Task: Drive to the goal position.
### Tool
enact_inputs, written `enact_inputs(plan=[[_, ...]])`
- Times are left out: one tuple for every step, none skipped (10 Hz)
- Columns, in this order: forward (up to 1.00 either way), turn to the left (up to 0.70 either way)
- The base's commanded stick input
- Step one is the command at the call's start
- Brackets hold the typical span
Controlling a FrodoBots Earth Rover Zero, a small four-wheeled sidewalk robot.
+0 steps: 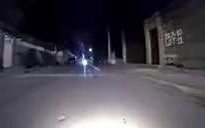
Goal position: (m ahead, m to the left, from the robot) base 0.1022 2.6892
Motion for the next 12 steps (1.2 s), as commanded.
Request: enact_inputs(plan=[[0.85, 0.04], [0.85, 0.04], [0.85, 0.04], [0.85, 0.04], [0.85, 0.04], [0.85, 0.04], [0.85, 0.04], [0.85, 0.04], [0.85, 0.04], [0.85, 0.04], [0.85, 0.04], [0.85, 0.04]])
